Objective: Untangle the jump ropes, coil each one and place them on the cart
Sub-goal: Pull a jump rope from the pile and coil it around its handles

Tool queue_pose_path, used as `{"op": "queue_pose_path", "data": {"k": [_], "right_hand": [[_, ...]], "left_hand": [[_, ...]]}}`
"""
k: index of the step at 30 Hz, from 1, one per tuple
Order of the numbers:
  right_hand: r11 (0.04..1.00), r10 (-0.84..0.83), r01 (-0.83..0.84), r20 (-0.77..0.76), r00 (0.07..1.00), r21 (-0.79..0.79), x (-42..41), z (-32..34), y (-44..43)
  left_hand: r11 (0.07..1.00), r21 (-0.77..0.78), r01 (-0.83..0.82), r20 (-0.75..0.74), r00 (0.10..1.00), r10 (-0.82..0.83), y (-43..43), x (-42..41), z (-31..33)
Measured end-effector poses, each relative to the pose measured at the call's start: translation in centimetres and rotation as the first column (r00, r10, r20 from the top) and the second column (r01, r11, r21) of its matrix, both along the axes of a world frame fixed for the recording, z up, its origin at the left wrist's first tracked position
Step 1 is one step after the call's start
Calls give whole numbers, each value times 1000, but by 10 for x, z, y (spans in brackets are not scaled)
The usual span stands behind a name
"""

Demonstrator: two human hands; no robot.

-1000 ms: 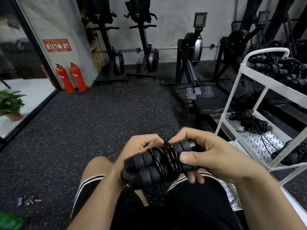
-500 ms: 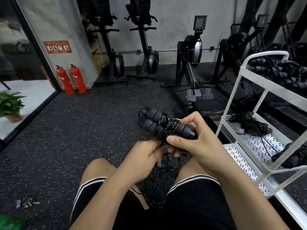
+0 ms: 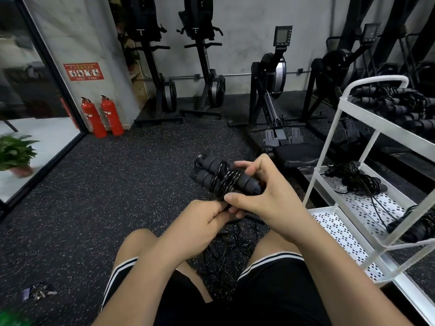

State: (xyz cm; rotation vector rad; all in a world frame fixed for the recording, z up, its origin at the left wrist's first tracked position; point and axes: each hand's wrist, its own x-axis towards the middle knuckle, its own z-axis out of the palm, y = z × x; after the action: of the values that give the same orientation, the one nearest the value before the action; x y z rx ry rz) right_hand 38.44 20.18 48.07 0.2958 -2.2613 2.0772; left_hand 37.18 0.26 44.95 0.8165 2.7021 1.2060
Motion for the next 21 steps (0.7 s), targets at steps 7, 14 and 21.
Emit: {"op": "queue_pose_path", "data": {"k": [7, 14, 21], "right_hand": [[980, 182, -196, 245, 952, 35, -8, 11, 10], [975, 13, 2, -66, 998, 221, -14, 16, 11], [837, -176, 278, -249, 952, 471, -27, 8, 32]], "left_hand": [[966, -258, 32, -8, 999, -35, -2, -5, 7], [991, -133, 11, 11, 1000, -10, -2, -8, 2], [997, -62, -42, 68, 997, 46, -28, -20, -12]]}}
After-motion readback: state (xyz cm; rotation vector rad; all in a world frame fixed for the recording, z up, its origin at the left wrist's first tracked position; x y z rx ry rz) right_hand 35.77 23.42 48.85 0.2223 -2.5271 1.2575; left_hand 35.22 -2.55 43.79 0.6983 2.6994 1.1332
